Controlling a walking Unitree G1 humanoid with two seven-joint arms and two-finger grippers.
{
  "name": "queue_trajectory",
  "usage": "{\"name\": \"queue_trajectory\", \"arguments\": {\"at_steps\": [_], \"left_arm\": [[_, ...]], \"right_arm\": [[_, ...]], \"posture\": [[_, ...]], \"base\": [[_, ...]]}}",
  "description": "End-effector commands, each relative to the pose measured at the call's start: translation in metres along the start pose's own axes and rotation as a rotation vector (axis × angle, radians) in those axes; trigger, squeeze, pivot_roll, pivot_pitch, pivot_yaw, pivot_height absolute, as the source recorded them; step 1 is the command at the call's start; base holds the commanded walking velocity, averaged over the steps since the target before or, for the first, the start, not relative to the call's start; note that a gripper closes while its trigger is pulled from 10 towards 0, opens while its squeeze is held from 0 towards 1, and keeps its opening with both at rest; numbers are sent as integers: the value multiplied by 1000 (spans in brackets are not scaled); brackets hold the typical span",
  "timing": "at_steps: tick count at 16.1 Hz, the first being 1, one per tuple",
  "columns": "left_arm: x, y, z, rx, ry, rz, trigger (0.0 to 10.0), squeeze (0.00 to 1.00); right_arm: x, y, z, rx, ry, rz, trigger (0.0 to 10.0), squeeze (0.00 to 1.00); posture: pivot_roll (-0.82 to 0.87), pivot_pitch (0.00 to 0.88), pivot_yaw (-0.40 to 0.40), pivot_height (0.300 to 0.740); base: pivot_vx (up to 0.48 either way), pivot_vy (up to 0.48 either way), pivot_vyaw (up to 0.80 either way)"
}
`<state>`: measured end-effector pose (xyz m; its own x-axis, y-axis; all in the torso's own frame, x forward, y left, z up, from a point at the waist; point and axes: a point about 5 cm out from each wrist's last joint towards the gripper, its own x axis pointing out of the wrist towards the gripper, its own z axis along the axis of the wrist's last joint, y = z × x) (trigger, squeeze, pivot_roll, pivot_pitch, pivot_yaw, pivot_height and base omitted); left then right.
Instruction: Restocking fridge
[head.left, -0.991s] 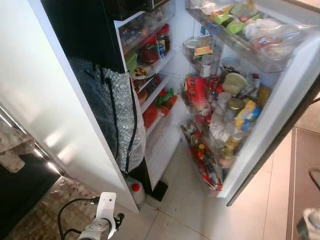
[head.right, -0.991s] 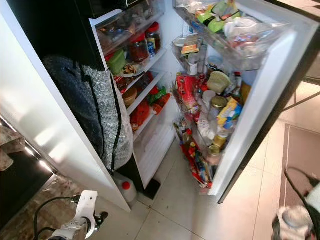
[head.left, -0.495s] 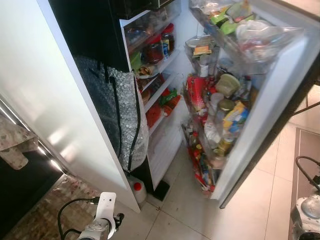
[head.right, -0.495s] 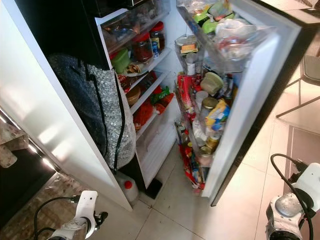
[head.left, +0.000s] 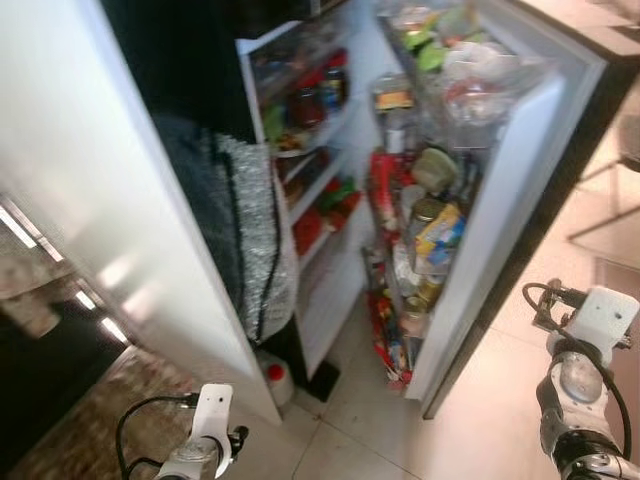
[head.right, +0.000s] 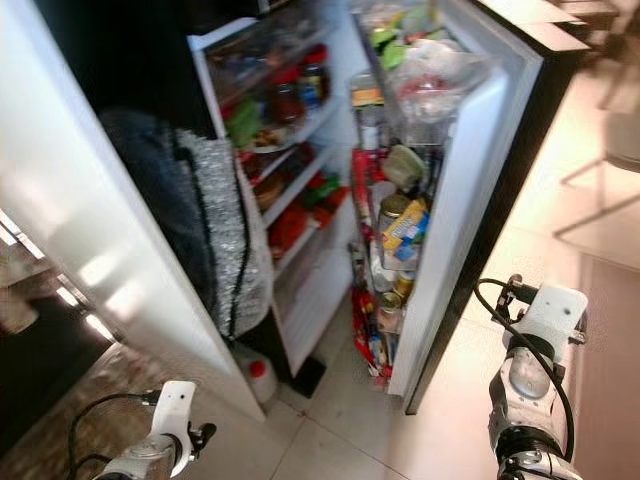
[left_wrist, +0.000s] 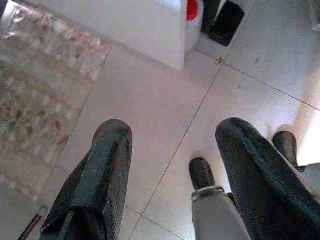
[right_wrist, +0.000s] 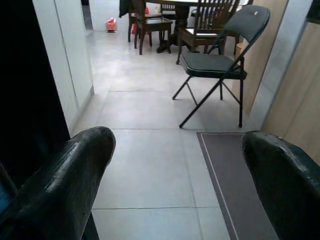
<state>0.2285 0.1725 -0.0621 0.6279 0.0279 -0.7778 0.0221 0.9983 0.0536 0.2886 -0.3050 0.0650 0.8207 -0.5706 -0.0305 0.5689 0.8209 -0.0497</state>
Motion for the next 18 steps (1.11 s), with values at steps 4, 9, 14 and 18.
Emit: {"name": "queue_trajectory", "arguments": {"at_steps": [4, 9, 14, 18], "left_arm": [[0, 3, -2, 13, 12, 14, 10000, 0], [0, 4, -2, 13, 11, 14, 10000, 0], [0, 4, -3, 14, 11, 18, 10000, 0], [-1, 3, -3, 14, 12, 17, 10000, 0]], "right_arm": [[2, 12, 6, 35, -16, 124, 10000, 0], [5, 50, 21, 15, -42, 370, 10000, 0], [12, 78, 48, 78, -88, 524, 10000, 0], [8, 109, 75, 120, -156, 755, 10000, 0]], "posture": [[-114, 0, 81, 740], [-114, 0, 82, 740], [-112, 0, 80, 740], [-119, 0, 79, 740]], "base": [[0, 0, 0], [0, 0, 0], [0, 0, 0], [0, 0, 0]]}}
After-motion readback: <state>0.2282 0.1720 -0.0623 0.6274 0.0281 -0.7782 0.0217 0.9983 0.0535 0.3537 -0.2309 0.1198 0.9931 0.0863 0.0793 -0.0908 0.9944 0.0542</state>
